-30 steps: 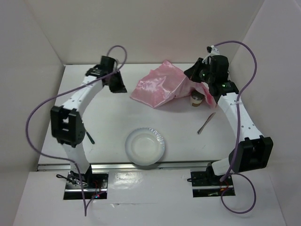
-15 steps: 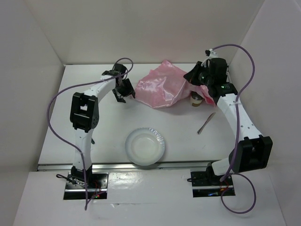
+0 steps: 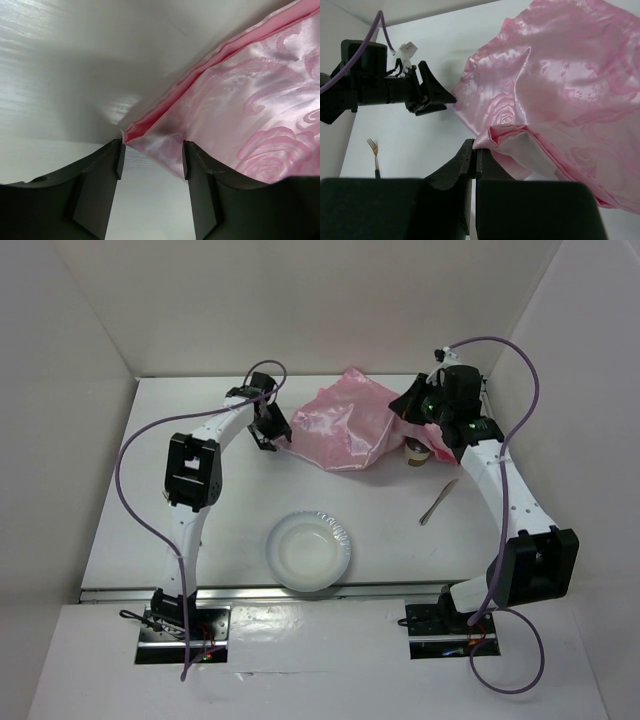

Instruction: Set the dinner table for one person

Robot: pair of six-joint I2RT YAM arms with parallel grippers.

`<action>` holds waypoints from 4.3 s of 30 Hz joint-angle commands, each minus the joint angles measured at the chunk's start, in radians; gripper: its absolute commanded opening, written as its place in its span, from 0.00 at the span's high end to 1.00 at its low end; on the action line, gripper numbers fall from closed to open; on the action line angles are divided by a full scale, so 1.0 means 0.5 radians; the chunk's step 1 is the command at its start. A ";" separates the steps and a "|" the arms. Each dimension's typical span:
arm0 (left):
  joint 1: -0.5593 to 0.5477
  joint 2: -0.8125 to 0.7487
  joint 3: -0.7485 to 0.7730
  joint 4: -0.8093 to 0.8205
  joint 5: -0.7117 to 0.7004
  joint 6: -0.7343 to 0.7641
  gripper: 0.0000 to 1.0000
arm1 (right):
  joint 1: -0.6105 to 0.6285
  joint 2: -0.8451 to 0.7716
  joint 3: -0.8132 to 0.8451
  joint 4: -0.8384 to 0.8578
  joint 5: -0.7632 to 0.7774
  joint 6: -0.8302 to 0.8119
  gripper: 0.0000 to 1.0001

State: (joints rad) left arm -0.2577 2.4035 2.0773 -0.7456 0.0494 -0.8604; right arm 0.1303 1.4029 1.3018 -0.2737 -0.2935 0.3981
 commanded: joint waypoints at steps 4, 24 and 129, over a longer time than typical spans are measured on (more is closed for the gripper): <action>-0.006 0.120 -0.013 0.055 0.094 -0.034 0.41 | -0.012 -0.063 -0.033 0.041 -0.020 -0.017 1.00; 0.291 -0.815 0.107 0.227 0.189 0.061 1.00 | -0.193 0.347 0.608 -0.090 -0.165 -0.099 1.00; 0.550 -1.712 -1.765 0.298 0.171 0.573 1.00 | 0.525 0.066 -0.505 -0.127 0.013 0.044 0.30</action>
State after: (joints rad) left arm 0.0517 1.5024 1.1992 -0.6460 0.1699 -0.5575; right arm 0.3775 1.5013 1.0752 -0.3214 -0.3542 0.4068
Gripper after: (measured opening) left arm 0.100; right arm 0.655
